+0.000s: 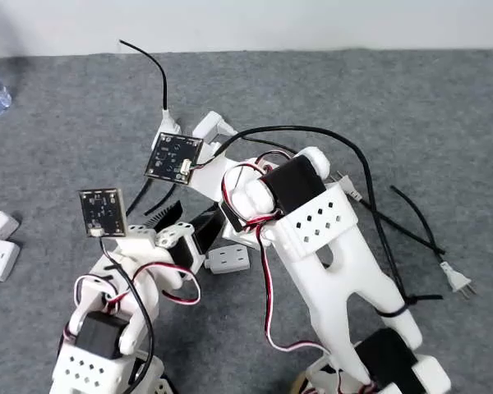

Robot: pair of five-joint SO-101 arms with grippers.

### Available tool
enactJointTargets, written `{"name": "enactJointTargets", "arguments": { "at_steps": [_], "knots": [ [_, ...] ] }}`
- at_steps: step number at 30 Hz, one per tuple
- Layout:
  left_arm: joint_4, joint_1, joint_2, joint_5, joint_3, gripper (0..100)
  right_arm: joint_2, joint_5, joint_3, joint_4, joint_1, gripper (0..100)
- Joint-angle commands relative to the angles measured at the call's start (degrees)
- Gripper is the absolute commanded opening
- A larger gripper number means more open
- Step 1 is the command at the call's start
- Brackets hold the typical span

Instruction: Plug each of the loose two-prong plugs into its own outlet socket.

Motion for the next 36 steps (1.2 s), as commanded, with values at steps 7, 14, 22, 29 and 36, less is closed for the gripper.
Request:
{"name": "enactJointTargets", "arguments": {
  "at_steps": [7, 14, 22, 29, 36],
  "knots": [
    [-1.85, 0.18, 2.46, -0.97, -0.22, 26, -7.52, -0.44, -0.97, 2.24, -2.68, 0.9],
    [-1.58, 0.18, 2.46, -0.97, -0.22, 26, -8.04, -0.44, -0.97, 1.98, -2.77, 0.9],
    [-1.58, 0.18, 2.46, -0.97, -0.22, 26, -8.04, -0.35, -0.70, 1.45, -2.77, 0.9],
    [-1.49, 0.35, 2.64, -0.97, -0.04, 26, -7.96, -0.35, -0.62, -1.01, -2.77, 0.9],
    [-0.97, -1.32, 2.37, -1.23, 1.19, 26, -7.96, 0.18, -0.62, -2.59, -2.59, 0.9]
  ]
}}
